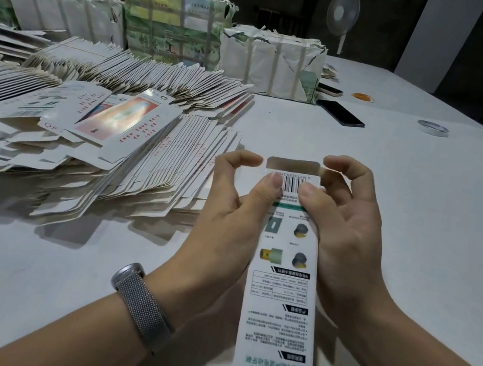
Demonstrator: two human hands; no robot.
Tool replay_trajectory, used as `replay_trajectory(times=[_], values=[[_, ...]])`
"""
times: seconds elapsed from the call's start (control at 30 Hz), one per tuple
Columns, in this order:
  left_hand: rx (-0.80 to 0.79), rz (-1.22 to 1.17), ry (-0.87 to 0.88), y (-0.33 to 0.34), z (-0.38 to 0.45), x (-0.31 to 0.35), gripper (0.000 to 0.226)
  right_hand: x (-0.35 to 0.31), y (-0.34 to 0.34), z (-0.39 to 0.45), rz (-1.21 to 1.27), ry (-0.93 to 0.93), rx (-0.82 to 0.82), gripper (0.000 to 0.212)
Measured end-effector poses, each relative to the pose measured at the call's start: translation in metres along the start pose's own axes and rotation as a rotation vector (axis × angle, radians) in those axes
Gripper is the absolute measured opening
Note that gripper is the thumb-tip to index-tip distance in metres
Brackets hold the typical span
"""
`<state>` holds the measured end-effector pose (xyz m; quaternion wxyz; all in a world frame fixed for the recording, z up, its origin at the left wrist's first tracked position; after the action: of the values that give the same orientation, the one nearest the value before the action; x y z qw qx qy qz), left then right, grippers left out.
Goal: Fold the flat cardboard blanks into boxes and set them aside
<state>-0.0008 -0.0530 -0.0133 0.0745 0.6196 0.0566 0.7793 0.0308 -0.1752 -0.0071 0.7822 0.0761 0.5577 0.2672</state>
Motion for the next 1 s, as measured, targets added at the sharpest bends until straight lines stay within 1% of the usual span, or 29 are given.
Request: replay_trajectory(times=[0.07,0.13,0.23,0.37,0.47,0.57,0.73,0.83,1.0], values=[[0.013,-0.004,-0.001,0.0,0.0003,-0.0001,0.033,-0.0002,0.0007,-0.0001,-0.023,-0.002,0.003,0.028],[0.02,-0.003,0.007,0.0005,0.0009,-0.0001,0.035,-0.0013,0.001,-0.0005,-0.048,-0.008,-0.009,0.02],[0.023,-0.001,0.031,0.0008,0.0005,0.0008,0.031,-0.0017,0.0024,-0.0012,-0.062,-0.005,-0.021,0.013],[0.023,0.035,0.087,0.0023,-0.0004,0.0043,0.025,-0.003,0.0069,-0.0023,0.008,0.012,-0.044,0.009],[0.023,0.065,0.118,0.0047,-0.0012,0.0042,0.022,-0.0066,0.0076,-0.0022,0.033,0.026,-0.012,0.014],[0.027,0.098,0.114,0.0066,-0.0026,0.0016,0.019,-0.0072,0.0055,-0.0013,0.017,0.025,0.035,0.012],[0.023,0.092,0.088,0.0069,-0.0028,0.0007,0.024,-0.0055,0.003,-0.0015,0.004,0.086,0.034,0.01],[0.021,0.088,0.094,0.0061,-0.0021,-0.0002,0.016,-0.0059,0.0041,-0.0018,0.019,0.124,0.015,0.013],[0.003,0.078,0.06,0.0022,-0.0008,-0.0038,0.006,-0.0083,0.0032,-0.0027,-0.053,0.067,0.02,0.014]])
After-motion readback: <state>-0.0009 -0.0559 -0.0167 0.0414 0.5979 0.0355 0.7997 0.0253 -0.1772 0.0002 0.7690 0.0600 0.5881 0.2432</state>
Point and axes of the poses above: each hand's wrist, its own z-axis towards the middle knuckle, its own y-axis out of the palm, x = y × z, the point moved 2 cm from there along z, towards the middle knuckle, and after that the axes turned 9 degrees about z, right-handed, at the moved point
